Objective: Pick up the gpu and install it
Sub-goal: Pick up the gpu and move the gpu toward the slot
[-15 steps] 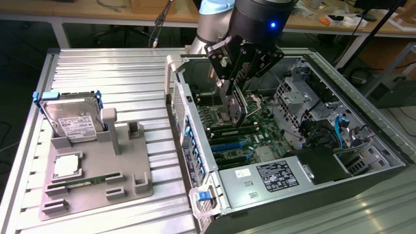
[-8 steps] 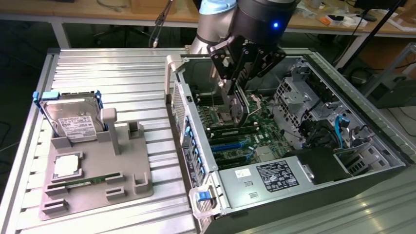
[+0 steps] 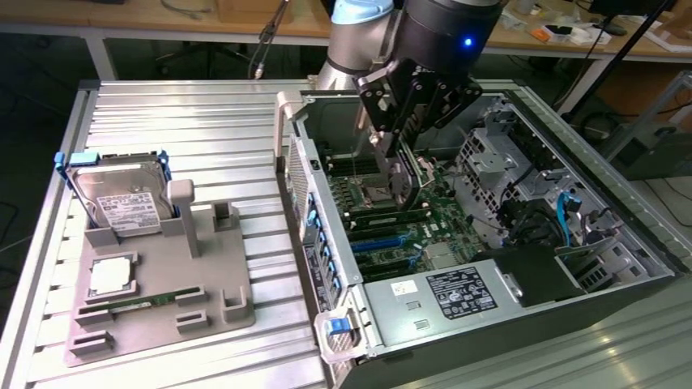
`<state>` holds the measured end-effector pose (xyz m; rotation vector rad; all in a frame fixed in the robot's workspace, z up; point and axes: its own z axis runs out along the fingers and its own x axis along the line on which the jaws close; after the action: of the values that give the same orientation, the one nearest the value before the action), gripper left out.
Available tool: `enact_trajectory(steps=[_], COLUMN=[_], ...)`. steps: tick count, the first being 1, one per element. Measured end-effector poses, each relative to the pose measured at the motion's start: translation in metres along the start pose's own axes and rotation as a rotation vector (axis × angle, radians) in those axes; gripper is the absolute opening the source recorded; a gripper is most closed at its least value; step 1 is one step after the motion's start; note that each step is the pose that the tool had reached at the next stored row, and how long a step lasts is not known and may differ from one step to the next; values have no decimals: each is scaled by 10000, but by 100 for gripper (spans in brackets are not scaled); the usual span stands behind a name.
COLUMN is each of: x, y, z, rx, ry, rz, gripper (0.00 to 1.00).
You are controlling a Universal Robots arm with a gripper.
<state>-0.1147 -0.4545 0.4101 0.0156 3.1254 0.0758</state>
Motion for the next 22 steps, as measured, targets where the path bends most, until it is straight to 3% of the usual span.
enact_trajectory(steps=[22], x=[-217], y=[2], z=[3], rx=[0], ry=[9], rz=[0], gripper=[27])
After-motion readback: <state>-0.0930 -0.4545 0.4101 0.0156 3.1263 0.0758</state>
